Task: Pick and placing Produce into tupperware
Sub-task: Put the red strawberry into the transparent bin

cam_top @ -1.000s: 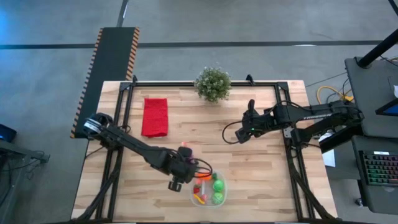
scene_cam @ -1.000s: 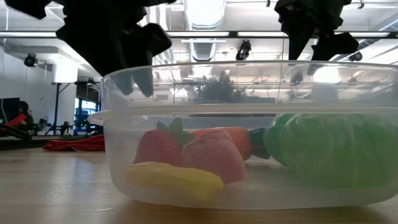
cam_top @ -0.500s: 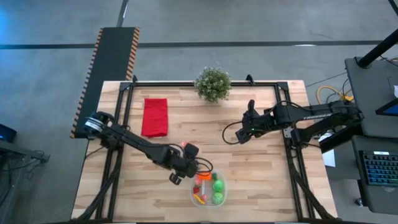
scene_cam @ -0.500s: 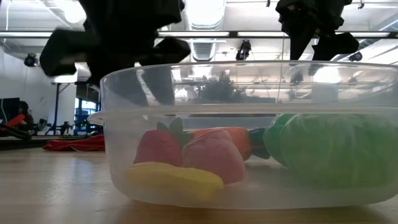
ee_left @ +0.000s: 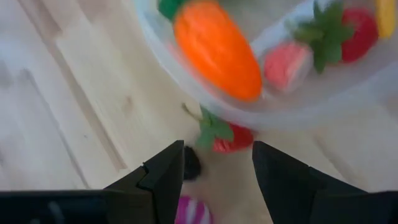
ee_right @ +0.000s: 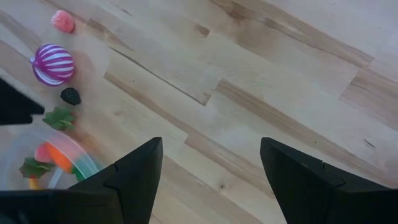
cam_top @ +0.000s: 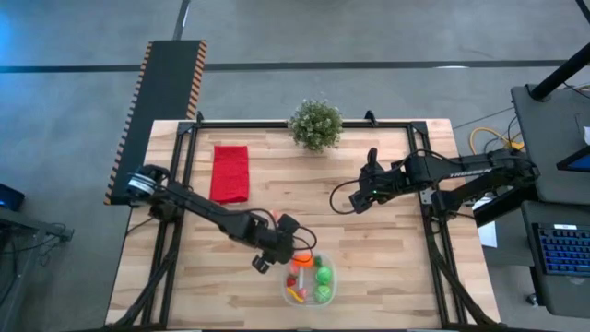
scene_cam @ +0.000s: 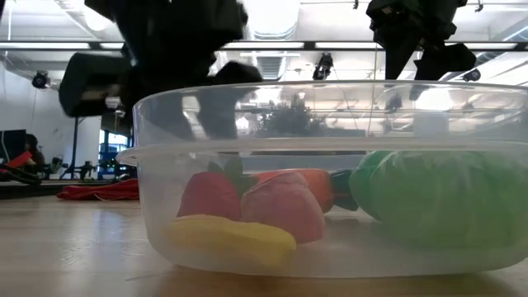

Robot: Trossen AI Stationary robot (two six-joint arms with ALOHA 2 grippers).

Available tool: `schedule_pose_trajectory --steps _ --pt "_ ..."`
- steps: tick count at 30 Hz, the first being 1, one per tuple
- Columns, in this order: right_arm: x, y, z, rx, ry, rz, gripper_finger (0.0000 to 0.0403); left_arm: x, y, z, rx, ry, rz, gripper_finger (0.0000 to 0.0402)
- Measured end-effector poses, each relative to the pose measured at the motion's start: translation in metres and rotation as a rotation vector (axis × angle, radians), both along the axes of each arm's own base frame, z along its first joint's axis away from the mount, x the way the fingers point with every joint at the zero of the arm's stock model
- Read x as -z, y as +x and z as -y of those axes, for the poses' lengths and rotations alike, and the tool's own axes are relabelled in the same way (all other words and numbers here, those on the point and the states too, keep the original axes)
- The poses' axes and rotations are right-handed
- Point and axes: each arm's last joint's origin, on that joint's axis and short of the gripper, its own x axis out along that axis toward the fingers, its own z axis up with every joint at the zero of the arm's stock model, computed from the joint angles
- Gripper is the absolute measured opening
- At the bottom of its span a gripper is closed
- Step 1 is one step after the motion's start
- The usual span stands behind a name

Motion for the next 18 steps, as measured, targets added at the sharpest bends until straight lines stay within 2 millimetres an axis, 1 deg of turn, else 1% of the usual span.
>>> schedule_pose_trajectory --steps 6,14,18 --pt "0.000 0.000 0.000 0.009 0.003 0.001 0.0263 0.016 -0.008 -0.002 0.016 -0.028 -0.024 0.0176" --pt "0.000 0.000 0.000 0.022 0.009 0.003 0.0263 0.012 -0.002 0.000 0.014 -0.055 0.052 0.0176" --pt "0.000 0.000 0.000 0.027 0.011 0.003 0.0263 0.022 0.000 0.001 0.023 -0.055 0.023 0.0176"
